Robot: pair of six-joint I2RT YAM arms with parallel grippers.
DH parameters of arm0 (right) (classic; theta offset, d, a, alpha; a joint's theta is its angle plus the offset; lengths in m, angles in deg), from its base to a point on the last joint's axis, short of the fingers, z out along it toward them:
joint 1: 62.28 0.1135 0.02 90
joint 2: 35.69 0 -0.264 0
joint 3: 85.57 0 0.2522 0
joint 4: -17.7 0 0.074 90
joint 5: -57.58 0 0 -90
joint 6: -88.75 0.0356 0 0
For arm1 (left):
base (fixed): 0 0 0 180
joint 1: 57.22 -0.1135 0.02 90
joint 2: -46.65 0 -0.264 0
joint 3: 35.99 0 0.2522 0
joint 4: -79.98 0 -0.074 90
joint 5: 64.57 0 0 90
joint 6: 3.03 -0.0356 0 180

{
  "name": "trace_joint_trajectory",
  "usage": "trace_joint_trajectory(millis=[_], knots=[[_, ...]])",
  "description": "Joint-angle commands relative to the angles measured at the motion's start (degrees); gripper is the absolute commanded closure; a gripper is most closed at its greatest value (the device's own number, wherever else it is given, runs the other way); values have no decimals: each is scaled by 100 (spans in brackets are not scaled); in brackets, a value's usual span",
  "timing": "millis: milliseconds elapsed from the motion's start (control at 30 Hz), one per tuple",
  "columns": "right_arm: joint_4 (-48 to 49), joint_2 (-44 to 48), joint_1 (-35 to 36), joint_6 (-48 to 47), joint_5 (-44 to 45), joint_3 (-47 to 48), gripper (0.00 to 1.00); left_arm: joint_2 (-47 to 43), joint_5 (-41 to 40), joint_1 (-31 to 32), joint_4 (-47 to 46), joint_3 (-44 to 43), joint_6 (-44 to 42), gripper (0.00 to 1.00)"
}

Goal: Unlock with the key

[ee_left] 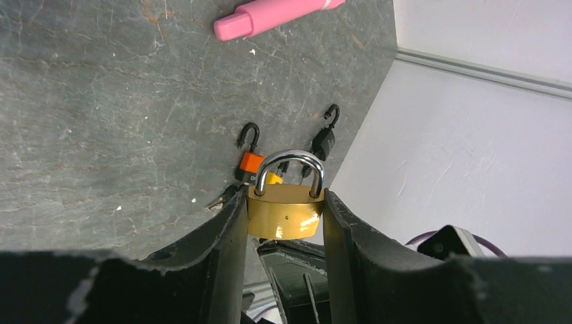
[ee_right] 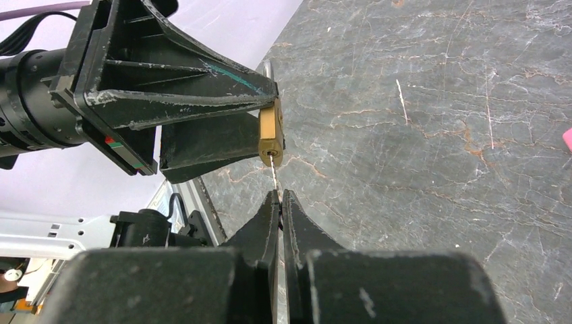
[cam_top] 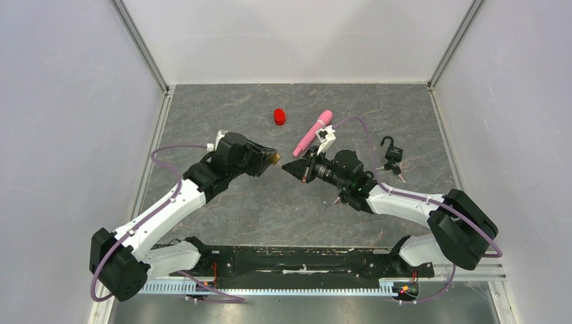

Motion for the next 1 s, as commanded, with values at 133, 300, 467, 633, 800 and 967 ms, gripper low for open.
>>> trace_joint_trajectory(millis=[133,300,467,633,800,967], knots=[[225,230,-54,216,216,53,100,35,-206,321,-106,-322,-713,98],[408,283,-143,379,184,-54,100,72,-264,443,-110,-342,-884,98],[457,227,-162,468,107,-53,100,68,-307,552,-164,-305,-775,98],[550,128,-156,650,27,-59,100,43,-463,724,-423,-244,-585,98],[900,56,-162,866,54,-247,100,-40,-508,856,-829,-51,-312,98],[1396,-39,-201,1124,19,-443,100,-189,-569,949,-1184,170,-256,98]])
